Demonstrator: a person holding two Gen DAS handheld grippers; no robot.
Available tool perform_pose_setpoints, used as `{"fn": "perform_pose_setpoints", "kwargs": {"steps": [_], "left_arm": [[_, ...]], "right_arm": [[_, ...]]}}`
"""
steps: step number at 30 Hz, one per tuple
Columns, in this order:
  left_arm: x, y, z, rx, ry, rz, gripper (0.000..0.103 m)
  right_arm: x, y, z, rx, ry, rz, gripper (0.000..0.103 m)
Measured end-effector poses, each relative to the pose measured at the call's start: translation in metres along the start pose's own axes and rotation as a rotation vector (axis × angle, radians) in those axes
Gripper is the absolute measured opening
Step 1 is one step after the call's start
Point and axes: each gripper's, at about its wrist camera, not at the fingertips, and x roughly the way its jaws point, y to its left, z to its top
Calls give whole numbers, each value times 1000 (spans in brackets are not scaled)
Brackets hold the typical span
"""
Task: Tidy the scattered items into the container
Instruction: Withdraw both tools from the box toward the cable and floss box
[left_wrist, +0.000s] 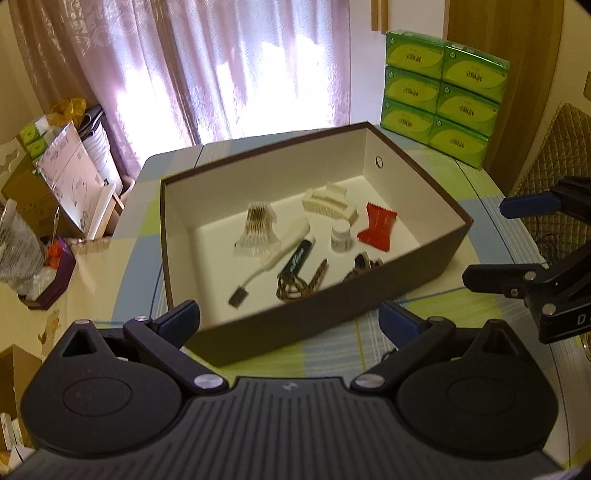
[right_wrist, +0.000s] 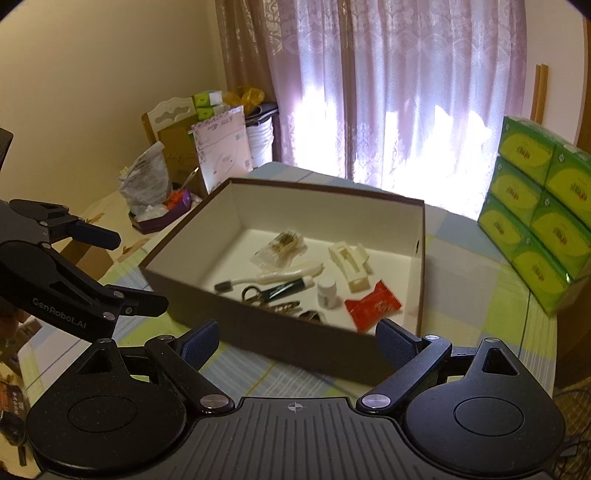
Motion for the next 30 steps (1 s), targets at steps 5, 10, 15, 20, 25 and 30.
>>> {"fn": "perform_pose_setpoints", "kwargs": {"steps": [5,10,15,20,25,30], "left_arm": [[-2,-2,-16,-16,18,14,102],[0,-3,-33,-34,49,11,102],[6,-4,-52,-47,93,10,102],[10,-4,-65,-57,120,12,102],[12,-4,-78,-64,141,14,102],[18,0,-96,-80,180,17,102]], "right_arm": [[-2,8,-17,8,21,2,96],[4,12,-33,37,59,5,96],[10,16,-49,65,101,9,96],[13,23,-59,75,124,-1,96],[17,26,-72,99,156,-7,96],[23,27,-91,152,209,-4,96]]}}
